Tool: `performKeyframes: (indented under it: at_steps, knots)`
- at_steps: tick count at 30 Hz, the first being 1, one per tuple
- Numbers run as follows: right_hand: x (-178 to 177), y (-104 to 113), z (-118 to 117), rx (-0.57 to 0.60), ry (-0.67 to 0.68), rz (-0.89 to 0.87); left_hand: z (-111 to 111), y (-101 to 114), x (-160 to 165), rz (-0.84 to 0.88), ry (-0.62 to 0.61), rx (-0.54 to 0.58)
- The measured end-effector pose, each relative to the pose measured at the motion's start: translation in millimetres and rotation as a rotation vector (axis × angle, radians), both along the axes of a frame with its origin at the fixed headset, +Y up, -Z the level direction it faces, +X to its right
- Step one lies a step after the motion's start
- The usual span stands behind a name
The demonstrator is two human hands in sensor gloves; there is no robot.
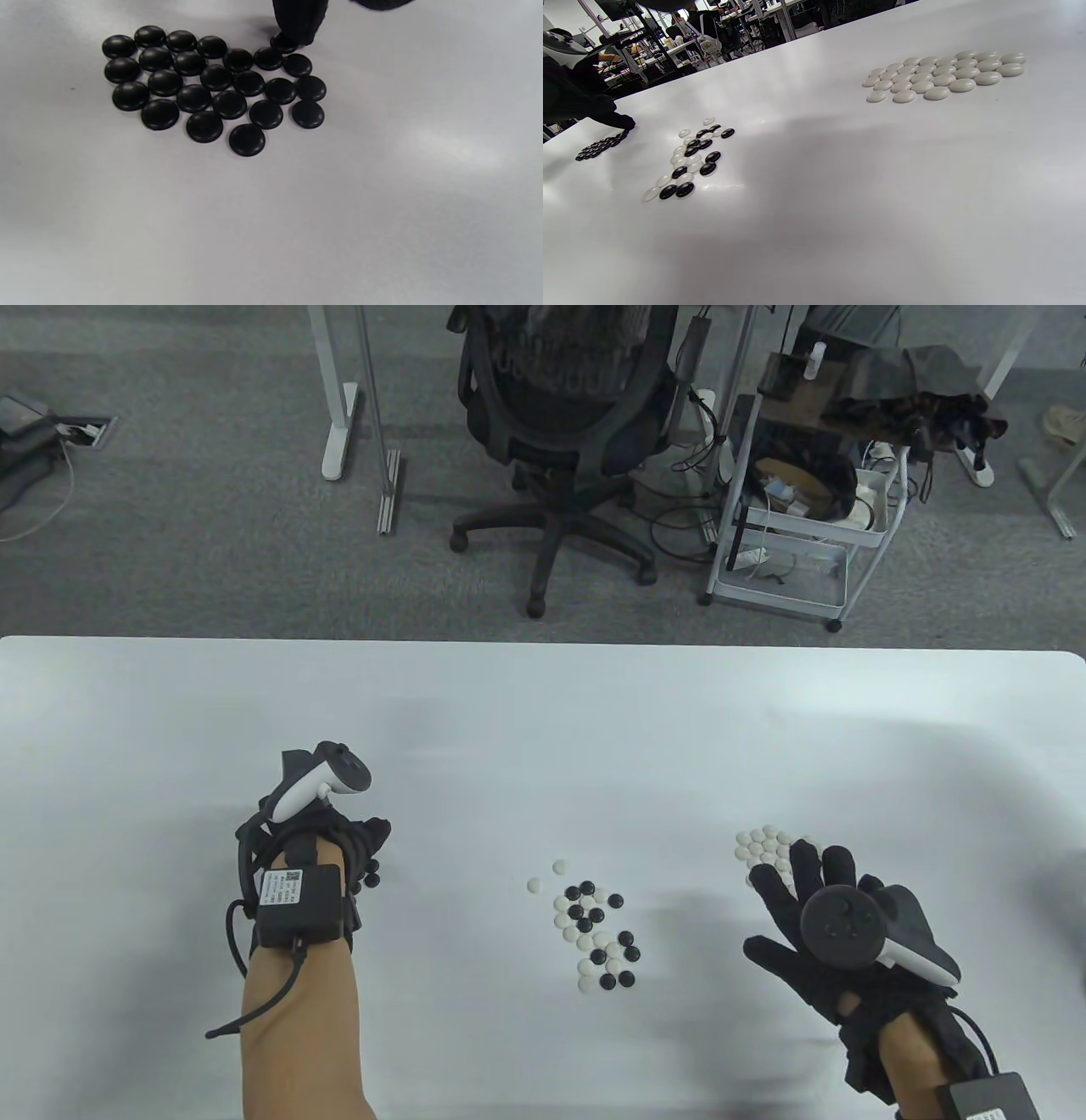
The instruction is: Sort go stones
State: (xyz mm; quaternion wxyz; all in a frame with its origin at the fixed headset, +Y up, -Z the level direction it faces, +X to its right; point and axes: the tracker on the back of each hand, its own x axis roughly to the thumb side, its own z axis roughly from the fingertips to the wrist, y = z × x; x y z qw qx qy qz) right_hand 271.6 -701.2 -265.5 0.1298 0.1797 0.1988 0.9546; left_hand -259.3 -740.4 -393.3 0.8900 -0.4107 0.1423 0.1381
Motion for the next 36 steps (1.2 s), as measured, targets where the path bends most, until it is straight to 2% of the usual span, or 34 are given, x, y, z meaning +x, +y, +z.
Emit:
performKeyframes:
  at_steps: [4,9,12,15,18,22,25,31,36]
  knots:
    - [0.0,0.0,0.0,0.001,0.000,0.000,2.6,1.4,-0.2,0.014,-0.005,-0.009]
    - [-0.2,0.7,0.1,0.008,0.003,-0.004,0.5,17.1,18.0,0.057,-0.075,0.054]
    - [-0.4,0.5,0.0,0.005,0.003,-0.003,-1.4,31.9,47.9,0.079,-0.189,0.088]
    - [-0.3,0.7,0.3,0.006,0.001,-0.003,1.0,43.5,93.3,0.113,-0.365,0.111]
    - [-0.1,0.8,0.5,0.009,0.000,-0.004,9.2,45.4,142.0,0.088,-0.551,0.104]
    - [0.1,0.8,0.5,0.010,0.000,-0.006,20.9,37.7,195.9,0.056,-0.738,0.093]
    - [0.6,1.3,0.7,0.012,0.000,-0.010,24.5,27.5,223.3,0.047,-0.807,0.081]
    - [2.0,2.0,0.6,0.018,0.002,-0.018,22.9,0.7,243.4,0.045,-0.832,0.046]
    - [1.7,0.9,0.4,0.011,0.005,-0.013,9.1,-10.8,248.6,0.082,-0.769,0.043]
